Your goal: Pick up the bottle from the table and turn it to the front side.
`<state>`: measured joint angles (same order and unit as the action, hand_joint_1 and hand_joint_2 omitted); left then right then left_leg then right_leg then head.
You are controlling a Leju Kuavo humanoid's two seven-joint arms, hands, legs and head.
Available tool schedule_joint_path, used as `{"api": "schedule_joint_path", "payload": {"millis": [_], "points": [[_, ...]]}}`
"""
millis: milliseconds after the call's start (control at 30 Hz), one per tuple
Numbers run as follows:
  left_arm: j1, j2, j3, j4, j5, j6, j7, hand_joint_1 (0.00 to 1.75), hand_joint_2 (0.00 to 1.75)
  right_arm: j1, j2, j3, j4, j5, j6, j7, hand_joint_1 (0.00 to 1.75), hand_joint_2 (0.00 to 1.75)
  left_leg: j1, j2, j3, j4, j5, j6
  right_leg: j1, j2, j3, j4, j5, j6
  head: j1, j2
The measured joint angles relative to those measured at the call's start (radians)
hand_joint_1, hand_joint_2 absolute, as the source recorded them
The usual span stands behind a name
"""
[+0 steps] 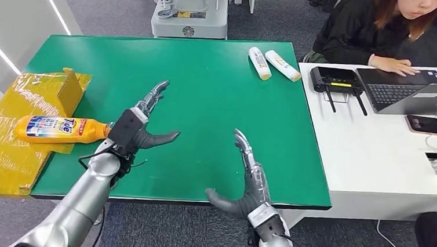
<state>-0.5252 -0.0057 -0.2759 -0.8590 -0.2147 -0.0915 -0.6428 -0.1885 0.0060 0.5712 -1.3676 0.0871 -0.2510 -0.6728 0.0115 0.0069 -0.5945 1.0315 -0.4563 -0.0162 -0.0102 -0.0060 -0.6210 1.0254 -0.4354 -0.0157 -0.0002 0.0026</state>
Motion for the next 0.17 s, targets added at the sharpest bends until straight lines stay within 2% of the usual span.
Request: {"api": "schedule_joint_path", "payload": {"millis": [100,167], "points": [[0.130,-0.009,-0.043,-0.207,0.113,0.042,0.011,0.00,1.75,0.048,-0.008,-0.038,-0.059,-0.025,-0.022,0.000,0.00,1.75,0.000,0.000,0.000,0.000,-0.001,0.000,0.000,0.000,0.000,-0.001,-0.001,0.001,0.000,0.000],[0.188,-0.013,-0.066,-0.288,0.150,0.064,0.011,0.00,1.75,0.072,-0.011,-0.054,-0.086,-0.041,-0.025,0.003,0.00,1.75,0.000,0.000,0.000,0.000,-0.002,0.001,0.000,0.000,0.000,-0.001,-0.002,0.001,0.000,0.000]]}}
